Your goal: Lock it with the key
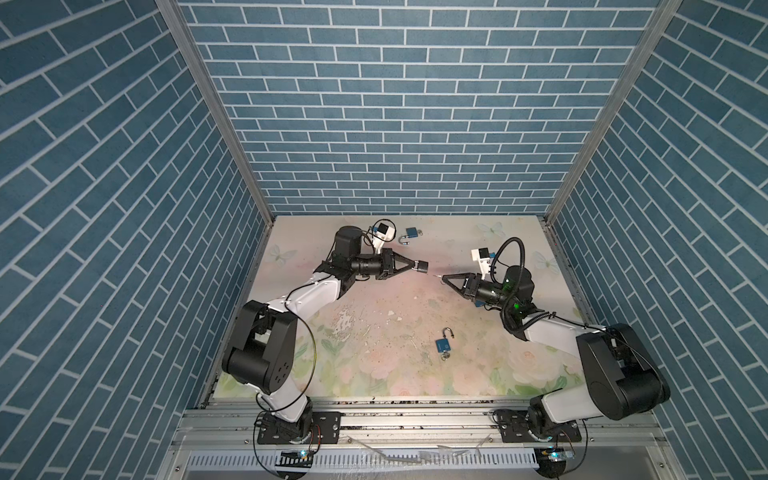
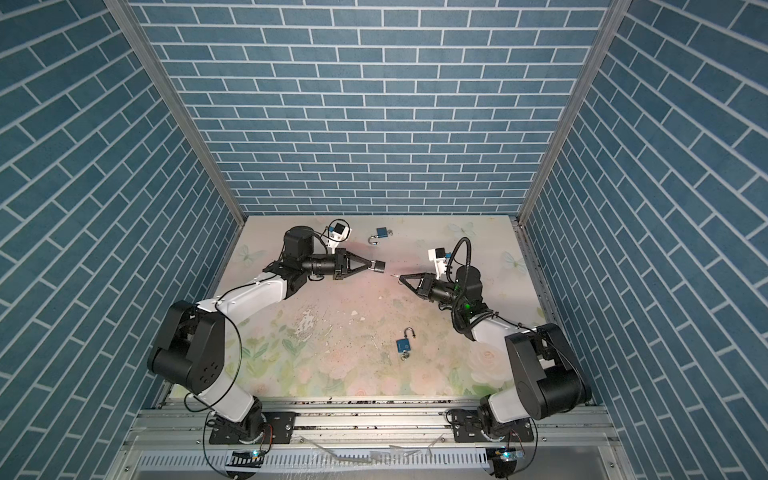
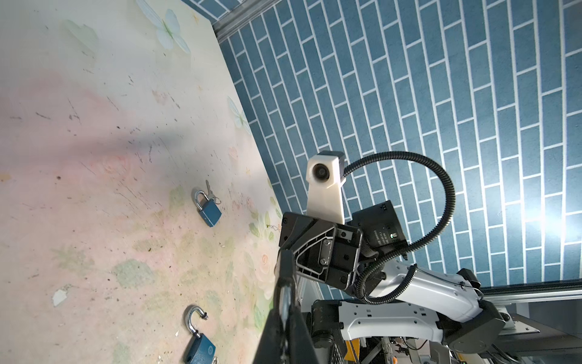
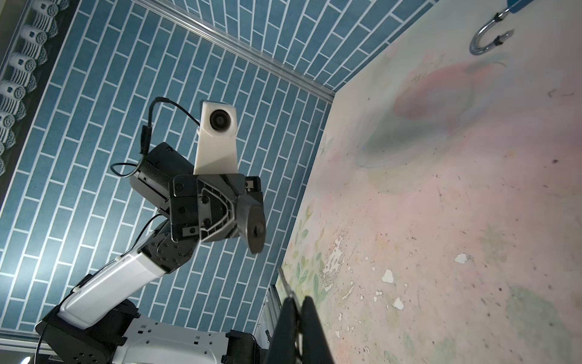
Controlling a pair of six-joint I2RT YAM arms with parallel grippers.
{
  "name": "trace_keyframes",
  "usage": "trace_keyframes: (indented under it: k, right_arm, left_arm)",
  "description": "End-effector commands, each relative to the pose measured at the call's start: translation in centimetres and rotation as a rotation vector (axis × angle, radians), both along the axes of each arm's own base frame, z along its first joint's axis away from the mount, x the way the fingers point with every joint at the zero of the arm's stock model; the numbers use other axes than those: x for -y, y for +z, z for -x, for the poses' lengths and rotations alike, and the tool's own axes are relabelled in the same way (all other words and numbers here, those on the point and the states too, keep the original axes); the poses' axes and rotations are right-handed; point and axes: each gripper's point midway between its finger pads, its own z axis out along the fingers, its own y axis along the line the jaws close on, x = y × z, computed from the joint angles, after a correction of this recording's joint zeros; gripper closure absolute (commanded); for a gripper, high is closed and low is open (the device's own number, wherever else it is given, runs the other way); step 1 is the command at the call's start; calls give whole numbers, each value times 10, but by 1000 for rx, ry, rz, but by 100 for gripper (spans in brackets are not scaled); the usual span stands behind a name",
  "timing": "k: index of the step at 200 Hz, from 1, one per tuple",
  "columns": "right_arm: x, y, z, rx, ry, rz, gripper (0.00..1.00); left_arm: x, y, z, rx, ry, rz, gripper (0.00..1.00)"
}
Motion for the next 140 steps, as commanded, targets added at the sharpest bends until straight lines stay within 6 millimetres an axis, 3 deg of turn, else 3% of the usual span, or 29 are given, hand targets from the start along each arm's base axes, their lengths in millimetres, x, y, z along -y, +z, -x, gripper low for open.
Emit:
trace_keyframes:
  k: [1,32,90,118,140]
  right_arm:
    - [13,12,1,61,-40,-3,100]
    - [36,-7,5,-13,-107,69,100]
    - [74,-58,36,-229,-205,357,100]
    - [82,-81,49,-308,-225,405,100]
    - [86,-87,54,-325,-236,424,100]
  left_arm:
    - [2,1,2,23,-55,-18,100]
    - [-1,-18,7,15,-97,-117,100]
    - [-1,-58,10,-17,-204,-263,100]
    - [17,-75,13,-22,-275,-304,100]
    - [39,-88,21,2,-361,-375,100]
